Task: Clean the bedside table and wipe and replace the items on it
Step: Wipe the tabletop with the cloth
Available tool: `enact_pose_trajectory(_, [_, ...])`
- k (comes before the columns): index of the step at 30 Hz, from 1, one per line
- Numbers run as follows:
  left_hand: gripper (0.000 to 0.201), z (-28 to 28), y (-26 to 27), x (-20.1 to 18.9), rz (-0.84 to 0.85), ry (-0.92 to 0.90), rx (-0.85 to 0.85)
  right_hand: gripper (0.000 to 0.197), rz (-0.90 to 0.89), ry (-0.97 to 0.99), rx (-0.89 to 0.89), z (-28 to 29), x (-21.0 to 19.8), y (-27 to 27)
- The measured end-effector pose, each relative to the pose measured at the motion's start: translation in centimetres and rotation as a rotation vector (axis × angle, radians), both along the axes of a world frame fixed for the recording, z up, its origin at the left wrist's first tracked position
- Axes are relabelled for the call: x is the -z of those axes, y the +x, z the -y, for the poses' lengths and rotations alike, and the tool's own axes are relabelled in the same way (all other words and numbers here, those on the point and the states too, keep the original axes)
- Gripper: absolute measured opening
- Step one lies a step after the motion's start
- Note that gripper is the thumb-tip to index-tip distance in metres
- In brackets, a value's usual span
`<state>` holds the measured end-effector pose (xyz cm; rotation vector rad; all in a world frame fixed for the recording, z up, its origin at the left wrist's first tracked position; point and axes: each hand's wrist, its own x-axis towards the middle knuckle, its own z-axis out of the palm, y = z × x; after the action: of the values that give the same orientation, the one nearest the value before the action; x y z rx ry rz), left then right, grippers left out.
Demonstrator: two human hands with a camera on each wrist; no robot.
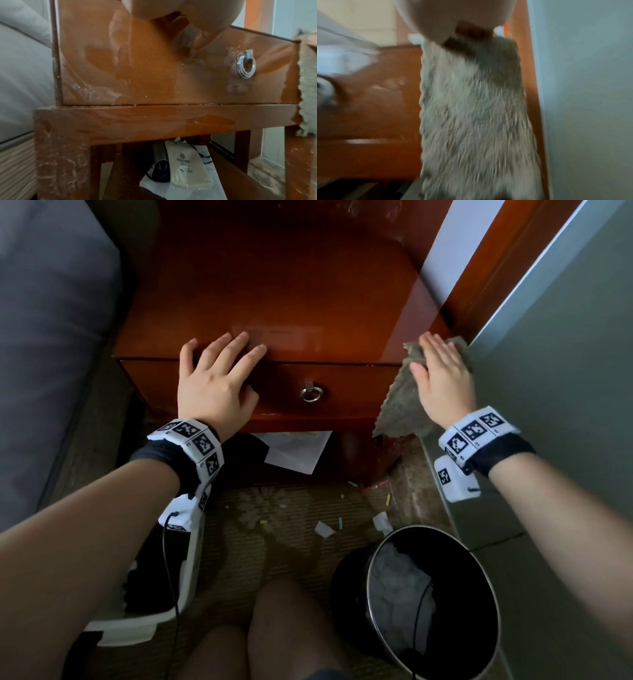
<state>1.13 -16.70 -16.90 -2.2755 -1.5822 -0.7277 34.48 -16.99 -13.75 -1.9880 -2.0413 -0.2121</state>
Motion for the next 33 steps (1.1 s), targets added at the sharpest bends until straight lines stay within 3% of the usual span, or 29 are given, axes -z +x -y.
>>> enact_pose_trajectory(5, [0.054,0.2,0.1,-0.4,0.022,-0.045,-0.001,0.056,0.059,-0.289,-0.062,-1.6,-2.8,-4.7])
enact_pose_trajectory(13, [0.054,0.3,-0.1,-0.9,0.035,-0.11,0.006,0.063,0.158,-0.561,-0.045,-5.3,-5.6,-9.8])
enact_pose_trajectory(21, [0.051,0.4,0.0,-1.5,0.049,-0.164,-0.008,0.066,0.183,-0.614,0.016,-7.0,-6.7,-11.5])
enact_pose_trajectory(25, [0.05,0.4,0.0,-2.0,0.061,-0.216,-0.001,0.07,0.089,-0.563,-0.049,-6.0,-7.7,-10.2])
enact_pose_trajectory(33, [0.049,0.6,0.0,-2.7,0.05,-0.28,-0.008,0.063,0.204,-0.64,-0.173,-2.6,-7.3,-9.8])
